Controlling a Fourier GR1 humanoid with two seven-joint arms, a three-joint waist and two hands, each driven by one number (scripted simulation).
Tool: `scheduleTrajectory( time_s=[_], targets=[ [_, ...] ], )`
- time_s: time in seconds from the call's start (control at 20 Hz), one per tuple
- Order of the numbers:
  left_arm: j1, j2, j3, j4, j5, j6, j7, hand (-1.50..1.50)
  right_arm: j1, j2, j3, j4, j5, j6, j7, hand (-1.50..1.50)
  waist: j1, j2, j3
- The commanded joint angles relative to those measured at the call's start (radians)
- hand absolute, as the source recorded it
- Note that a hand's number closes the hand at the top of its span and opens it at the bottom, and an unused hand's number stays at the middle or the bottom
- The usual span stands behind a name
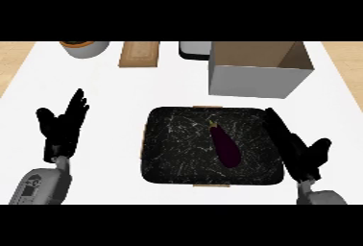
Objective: Pick the eggplant from the tray and place it in the cardboard box
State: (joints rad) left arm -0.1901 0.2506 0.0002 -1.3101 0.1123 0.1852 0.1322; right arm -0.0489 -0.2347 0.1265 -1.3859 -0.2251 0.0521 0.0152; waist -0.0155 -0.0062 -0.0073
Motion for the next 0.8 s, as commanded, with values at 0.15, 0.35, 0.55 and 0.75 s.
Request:
scheduleTrajectory(
  time_s=[0.15,0.35,0.55,0.75],
  targets=[
    [0.057,0.002,0.019,-0.009,-0.029,0.026,-0.078,0.00,-0.120,-0.065,0.041,-0.181,0.266,-0.190,0.022,1.50,0.020,0.000,0.004],
    [0.061,0.007,0.009,0.001,-0.038,0.026,-0.051,0.00,-0.173,-0.366,0.097,-0.137,0.633,-0.204,0.101,1.50,0.024,-0.008,-0.016],
    [0.113,-0.028,0.012,0.008,-0.035,0.035,-0.116,0.00,-0.066,-0.163,0.177,-0.288,0.793,-0.462,0.212,-1.50,0.002,-0.001,0.004],
    [0.126,-0.044,0.004,-0.029,-0.057,0.072,-0.099,0.00,-0.013,-0.260,0.224,-0.466,0.941,-0.357,0.373,-1.50,0.000,-0.003,0.005]
  ],
)
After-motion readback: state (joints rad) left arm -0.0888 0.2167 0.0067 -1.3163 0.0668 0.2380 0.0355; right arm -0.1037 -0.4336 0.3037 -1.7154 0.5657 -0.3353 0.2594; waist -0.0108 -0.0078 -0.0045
